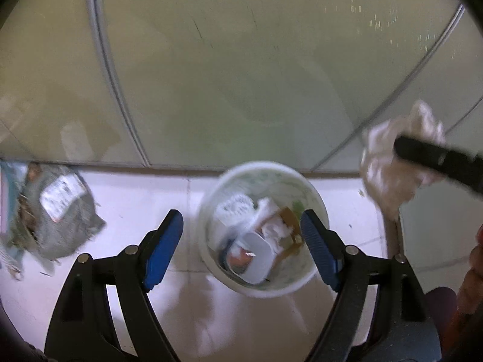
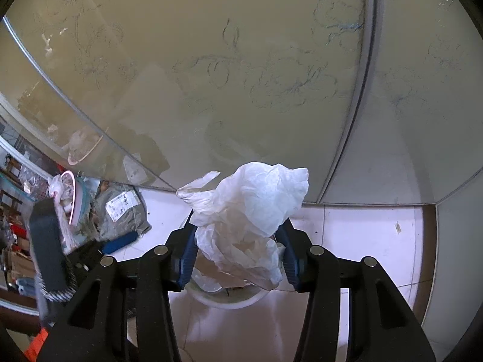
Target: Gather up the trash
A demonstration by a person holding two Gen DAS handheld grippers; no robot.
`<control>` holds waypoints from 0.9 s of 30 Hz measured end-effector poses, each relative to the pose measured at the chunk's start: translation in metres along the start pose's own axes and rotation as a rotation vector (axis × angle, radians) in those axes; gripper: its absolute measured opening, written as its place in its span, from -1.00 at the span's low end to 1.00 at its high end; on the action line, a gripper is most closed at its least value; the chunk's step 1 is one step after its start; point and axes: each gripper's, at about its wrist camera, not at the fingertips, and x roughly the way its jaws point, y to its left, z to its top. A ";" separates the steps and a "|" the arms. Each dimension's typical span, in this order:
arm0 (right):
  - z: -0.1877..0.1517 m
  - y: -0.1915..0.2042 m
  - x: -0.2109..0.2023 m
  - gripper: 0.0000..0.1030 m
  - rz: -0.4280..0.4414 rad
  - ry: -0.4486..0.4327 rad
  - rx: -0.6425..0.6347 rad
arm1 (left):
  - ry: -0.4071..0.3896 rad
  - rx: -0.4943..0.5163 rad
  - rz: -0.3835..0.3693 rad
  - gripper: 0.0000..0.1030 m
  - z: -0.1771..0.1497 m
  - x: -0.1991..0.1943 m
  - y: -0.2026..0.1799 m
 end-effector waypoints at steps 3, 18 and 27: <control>-0.002 0.005 0.007 -0.04 0.017 0.026 -0.022 | -0.050 0.036 0.067 0.54 0.009 -0.016 -0.002; 0.009 0.013 -0.010 0.29 0.042 0.044 -0.006 | -0.099 0.052 0.093 0.54 0.045 -0.072 -0.012; 0.066 0.051 -0.191 0.29 -0.069 -0.138 -0.057 | -0.129 0.059 0.054 0.54 0.116 -0.230 -0.051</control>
